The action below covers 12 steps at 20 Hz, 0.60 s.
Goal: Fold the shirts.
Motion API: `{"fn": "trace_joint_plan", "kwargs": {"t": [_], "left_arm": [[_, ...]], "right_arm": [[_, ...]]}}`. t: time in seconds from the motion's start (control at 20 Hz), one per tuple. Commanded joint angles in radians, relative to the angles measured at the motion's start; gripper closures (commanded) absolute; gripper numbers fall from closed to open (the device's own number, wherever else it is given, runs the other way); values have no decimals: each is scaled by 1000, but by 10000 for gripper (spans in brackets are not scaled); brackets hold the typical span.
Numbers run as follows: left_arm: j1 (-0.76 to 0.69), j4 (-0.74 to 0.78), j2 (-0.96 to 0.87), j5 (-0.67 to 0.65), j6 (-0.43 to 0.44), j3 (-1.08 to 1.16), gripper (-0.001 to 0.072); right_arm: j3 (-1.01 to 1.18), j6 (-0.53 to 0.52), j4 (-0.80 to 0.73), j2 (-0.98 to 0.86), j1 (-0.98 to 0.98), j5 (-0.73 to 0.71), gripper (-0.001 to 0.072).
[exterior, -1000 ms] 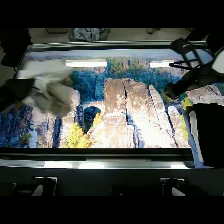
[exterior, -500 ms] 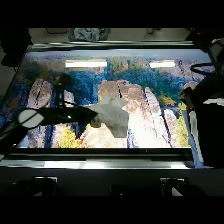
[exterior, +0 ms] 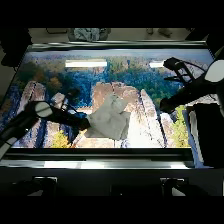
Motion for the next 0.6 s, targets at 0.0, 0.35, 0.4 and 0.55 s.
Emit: {"fn": "trace_joint_plan", "kwargs": {"t": [0.0,0.35,0.4,0.55], "left_arm": [[190,74,42,-140,33,98,-8],[253,-305,55,-132,169,-266,1],[234,-348,55,-100,188,-311,1],[192,-402,53,26,190,-403,1]], "right_arm": [[-19,-7,36,-87,-1,-66,5],[-19,-14,58,-269,-1,-66,6],[-19,-16,70,-291,-1,-65,6],[-19,-18,106,-337,-1,-66,9]]}}
